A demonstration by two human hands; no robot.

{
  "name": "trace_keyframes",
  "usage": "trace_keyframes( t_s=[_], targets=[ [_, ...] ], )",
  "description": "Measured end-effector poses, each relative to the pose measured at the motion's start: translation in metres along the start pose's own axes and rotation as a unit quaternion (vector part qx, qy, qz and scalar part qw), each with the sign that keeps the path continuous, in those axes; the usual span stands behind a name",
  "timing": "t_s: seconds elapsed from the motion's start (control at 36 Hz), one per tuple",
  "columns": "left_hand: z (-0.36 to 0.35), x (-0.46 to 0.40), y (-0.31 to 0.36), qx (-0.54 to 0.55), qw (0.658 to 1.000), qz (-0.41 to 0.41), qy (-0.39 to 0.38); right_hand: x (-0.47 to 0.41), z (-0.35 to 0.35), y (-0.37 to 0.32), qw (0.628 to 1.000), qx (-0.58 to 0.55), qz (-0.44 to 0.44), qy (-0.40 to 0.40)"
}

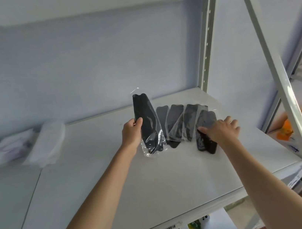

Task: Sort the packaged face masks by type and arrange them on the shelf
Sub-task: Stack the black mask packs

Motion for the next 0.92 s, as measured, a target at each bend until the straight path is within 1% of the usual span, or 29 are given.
trace_keyframes(
  t_s=[0.08,0.17,0.22,0.25,0.31,0.33,0.39,0.44,0.5,0.56,0.61,0.67,0.75,0.78,0.83,0.86,0.89,0.92],
  targets=[
    [0.001,0.001,0.001,-0.006,1.000,-0.002,0.004,-0.008,0.003,0.003,0.999,-0.020,-0.011,-0.029],
    [0.003,0.002,-0.001,-0.008,1.000,0.003,0.002,-0.016,0.006,0.005,0.995,-0.054,-0.026,-0.074],
    [0.007,0.003,-0.003,-0.004,1.000,0.007,0.004,-0.018,0.006,0.004,0.993,-0.067,-0.022,-0.098],
    [0.008,0.003,-0.004,-0.002,1.000,0.009,0.003,-0.018,0.006,0.004,0.991,-0.087,-0.019,-0.103],
    [0.009,0.003,-0.006,0.010,1.000,0.013,-0.002,-0.019,0.006,0.002,0.980,-0.174,-0.013,-0.096],
    [0.010,0.004,-0.006,0.016,1.000,0.014,-0.008,-0.017,0.007,0.001,0.970,-0.231,-0.011,-0.079],
    [0.009,0.005,-0.005,0.027,0.999,0.010,-0.026,-0.011,0.013,-0.005,0.941,-0.338,0.006,-0.018],
    [0.008,0.008,0.000,0.045,0.998,0.000,-0.050,0.004,0.023,-0.023,0.891,-0.448,0.070,0.019],
    [0.005,0.013,0.007,0.075,0.995,-0.001,-0.073,0.023,0.029,-0.049,0.842,-0.517,0.151,0.001],
    [0.003,0.016,0.013,0.087,0.993,-0.006,-0.080,0.040,0.027,-0.078,0.821,-0.530,0.207,-0.047],
    [0.002,0.020,0.015,0.093,0.992,-0.001,-0.084,0.049,0.017,-0.101,0.811,-0.530,0.233,-0.080],
    [-0.002,0.023,0.015,0.114,0.988,0.009,-0.099,0.051,0.005,-0.120,0.821,-0.508,0.248,-0.083],
    [-0.003,0.028,0.016,0.088,0.990,-0.019,-0.105,0.053,-0.007,-0.139,0.841,-0.476,0.248,-0.064],
    [-0.003,0.028,0.015,0.087,0.990,-0.025,-0.105,0.052,-0.011,-0.142,0.842,-0.482,0.236,-0.063],
    [0.000,0.027,0.010,0.104,0.989,-0.028,-0.103,0.052,-0.017,-0.146,0.832,-0.506,0.210,-0.090],
    [0.002,0.026,0.007,0.110,0.989,-0.030,-0.096,0.049,-0.019,-0.145,0.838,-0.499,0.202,-0.094],
    [0.005,0.024,0.005,0.110,0.990,-0.031,-0.086,0.045,-0.017,-0.141,0.855,-0.471,0.200,-0.080],
    [0.009,0.023,0.003,0.113,0.990,-0.031,-0.076,0.039,-0.014,-0.131,0.884,-0.423,0.190,-0.052]
  ],
)
Point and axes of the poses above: each hand's wrist, its own x-axis away from the middle knuckle, its own z-axis out of the back of the hand, y = z × x, the point moved 5 cm from there along -x, towards the middle knuckle, and after that the axes turned 7 degrees about z, right-handed, at the moved point
